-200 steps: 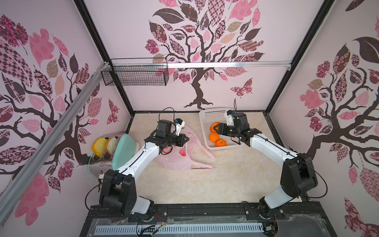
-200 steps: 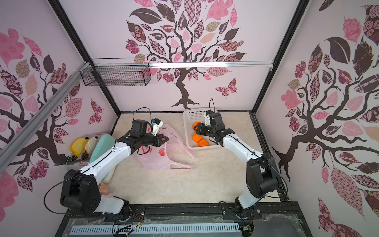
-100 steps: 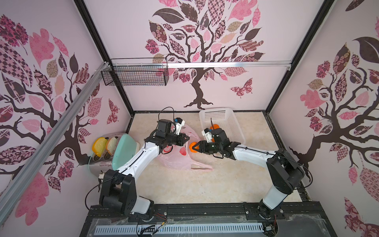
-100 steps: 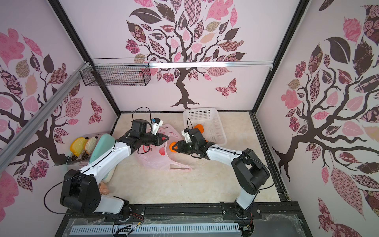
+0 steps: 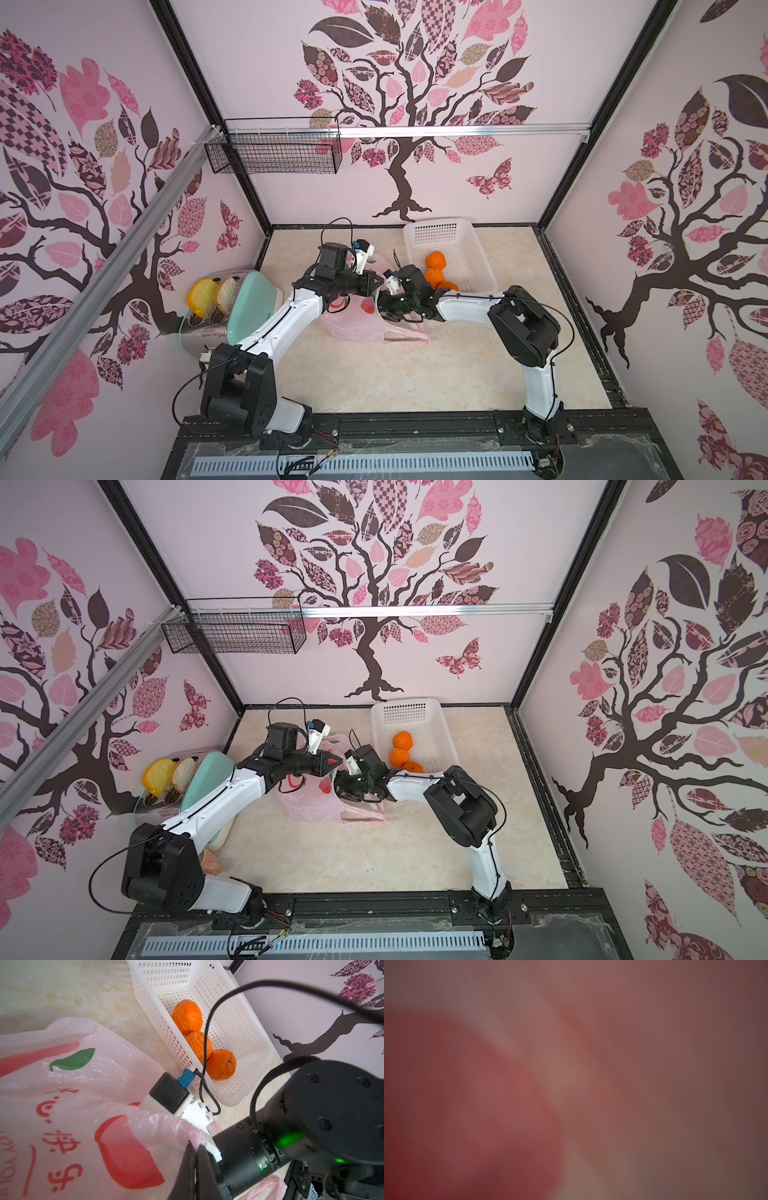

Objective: Place the oranges into plastic bags & tie knots
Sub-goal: Place the orange in the plastic bag, then pick up the orange from the basket.

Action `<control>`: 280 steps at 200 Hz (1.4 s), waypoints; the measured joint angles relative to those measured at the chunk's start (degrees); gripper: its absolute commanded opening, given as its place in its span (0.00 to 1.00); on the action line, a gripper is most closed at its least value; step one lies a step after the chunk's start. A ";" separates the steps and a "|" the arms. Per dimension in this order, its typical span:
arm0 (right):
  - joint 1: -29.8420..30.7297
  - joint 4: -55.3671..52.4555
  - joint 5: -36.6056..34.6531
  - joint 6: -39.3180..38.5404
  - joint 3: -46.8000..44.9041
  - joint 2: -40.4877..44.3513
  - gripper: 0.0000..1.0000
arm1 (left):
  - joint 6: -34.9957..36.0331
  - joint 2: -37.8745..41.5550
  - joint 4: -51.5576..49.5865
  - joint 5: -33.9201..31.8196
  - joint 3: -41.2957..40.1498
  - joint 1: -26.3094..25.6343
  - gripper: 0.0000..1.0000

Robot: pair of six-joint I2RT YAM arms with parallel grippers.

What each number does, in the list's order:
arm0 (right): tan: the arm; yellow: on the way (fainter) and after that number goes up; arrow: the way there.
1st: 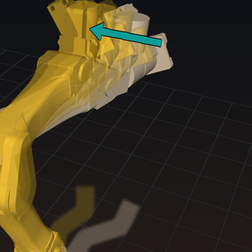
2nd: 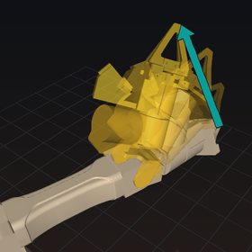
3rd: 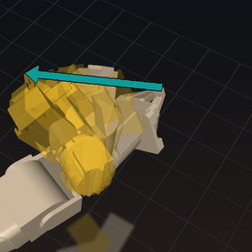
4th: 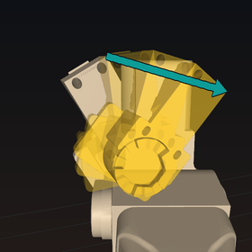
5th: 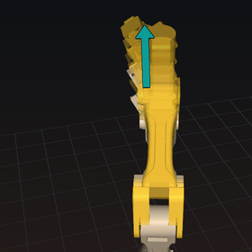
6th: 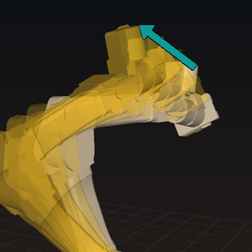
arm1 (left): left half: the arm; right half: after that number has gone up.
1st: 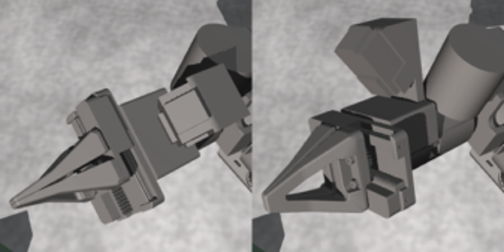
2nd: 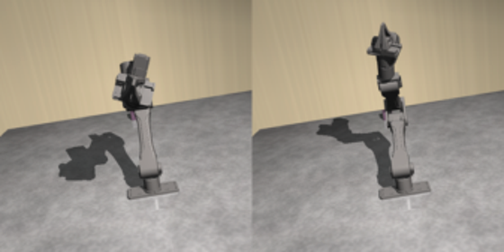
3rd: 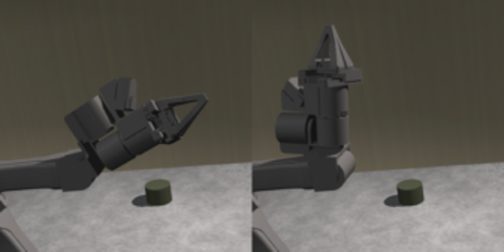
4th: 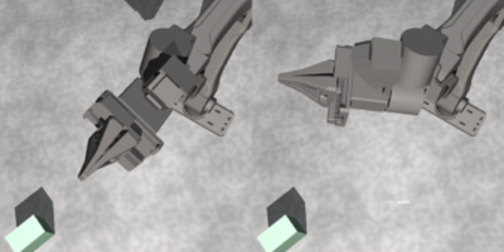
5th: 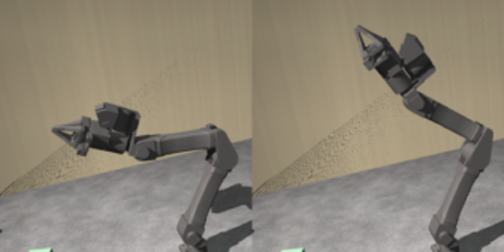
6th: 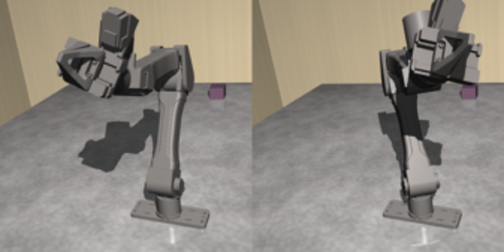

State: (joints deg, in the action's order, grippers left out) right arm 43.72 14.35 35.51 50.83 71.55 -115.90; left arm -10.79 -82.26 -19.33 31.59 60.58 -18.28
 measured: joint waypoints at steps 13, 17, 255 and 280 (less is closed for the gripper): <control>-0.07 -0.44 0.07 -0.46 -0.22 0.28 0.93 | 0.02 0.13 0.02 -0.15 -0.28 0.00 0.00; -0.15 -0.55 0.11 -0.74 -0.37 0.46 0.92 | 0.02 0.15 0.00 -0.24 -0.31 0.00 0.00; -26.40 -21.94 -22.99 -25.40 3.04 10.19 0.81 | 0.26 0.02 -1.79 0.22 0.31 0.26 0.00; -26.75 -24.96 -24.87 -26.69 8.92 4.07 0.85 | 0.28 -0.07 -2.01 0.26 0.33 0.26 0.00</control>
State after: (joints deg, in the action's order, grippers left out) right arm 16.97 -10.61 10.63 24.14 80.47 -111.83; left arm -10.50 -82.32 -21.34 31.86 60.90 -18.02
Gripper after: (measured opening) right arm 0.839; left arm 0.040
